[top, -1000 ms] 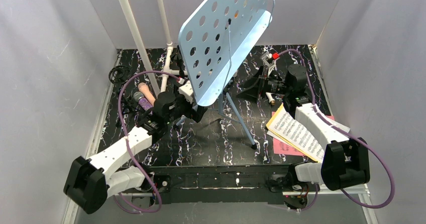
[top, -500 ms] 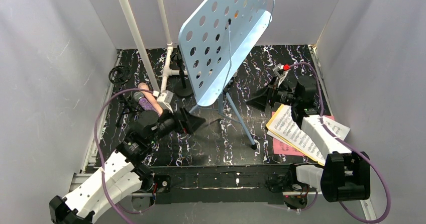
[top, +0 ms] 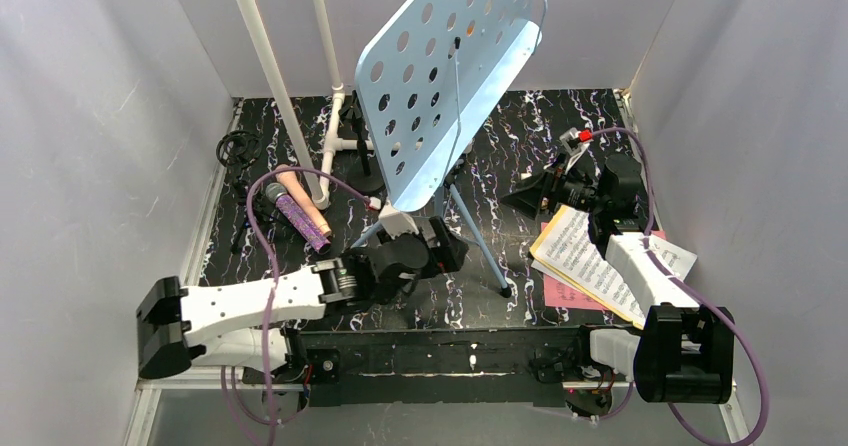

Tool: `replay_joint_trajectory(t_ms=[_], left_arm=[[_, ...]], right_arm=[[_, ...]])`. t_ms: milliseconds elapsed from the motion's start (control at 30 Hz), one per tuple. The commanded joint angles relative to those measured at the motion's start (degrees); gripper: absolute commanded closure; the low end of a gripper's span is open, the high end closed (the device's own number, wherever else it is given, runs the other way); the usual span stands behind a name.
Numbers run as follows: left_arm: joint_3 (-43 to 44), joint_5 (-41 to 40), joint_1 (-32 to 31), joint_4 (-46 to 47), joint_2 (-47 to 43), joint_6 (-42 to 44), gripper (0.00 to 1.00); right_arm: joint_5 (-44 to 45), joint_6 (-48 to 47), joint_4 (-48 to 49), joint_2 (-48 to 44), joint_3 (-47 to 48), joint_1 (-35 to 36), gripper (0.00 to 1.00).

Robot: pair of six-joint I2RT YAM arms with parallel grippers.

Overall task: Pack up the instrument practice props
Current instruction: Adjust the music stand at the center of the board.

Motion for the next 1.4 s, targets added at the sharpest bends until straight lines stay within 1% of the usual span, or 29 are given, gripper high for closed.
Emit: replay_joint_trajectory(t_ms=[0, 100, 267, 367, 500, 600, 700, 733, 1000, 1133, 1367], left_arm=[[6.46, -17.39, -2.11, -3.29, 6.22, -9.12, 0.07], [10.24, -20.24, -2.27, -2.56, 10.88, -8.97, 0.09], [13.39, -23.64, -2.18, 2.25, 16.8, -7.26, 0.19], [15.77, -24.9, -1.57, 1.75, 20.14, -7.71, 0.24], [17.33, -25.04, -0.19, 1.93, 22.65, -7.96, 0.34], [17.9, -24.21, 1.02, 2.93, 23.89, -7.55, 0.45], [17.76, -21.78, 2.42, 5.98, 24.89, -5.71, 0.63], [17.56, -21.2, 2.64, 6.68, 25.14, -4.91, 0.67], [16.89, -16.02, 4.58, 7.37, 24.42, 0.47, 0.93], [15.62, -12.06, 6.13, 7.71, 23.1, 2.68, 1.0], [13.26, -3.07, 8.74, 8.58, 20.16, 9.42, 1.0]], right_arm=[[0.82, -0.28, 1.97, -1.26, -0.16, -0.57, 0.0], [0.96, -0.3, 1.72, -1.26, -0.23, -0.74, 0.0], [0.96, -0.29, 1.62, -1.41, -0.3, -1.05, 0.0], [0.96, -0.29, 1.62, -1.61, -0.36, -1.1, 0.0], [0.88, -0.19, 1.62, -1.8, -0.4, -1.1, 0.0], [0.82, -0.13, 1.7, -1.76, -0.38, -1.1, 0.0], [0.79, -0.11, 1.7, -1.79, -0.41, -1.1, 0.0], [0.79, -0.12, 1.7, -1.79, -0.41, -1.1, 0.0], [0.65, -0.13, 1.79, -1.71, -0.46, -1.1, 0.0], [0.46, -0.2, 1.79, -1.53, -0.55, -1.1, 0.0], [-0.4, -0.21, 2.22, -1.18, -0.73, -1.1, 0.0]])
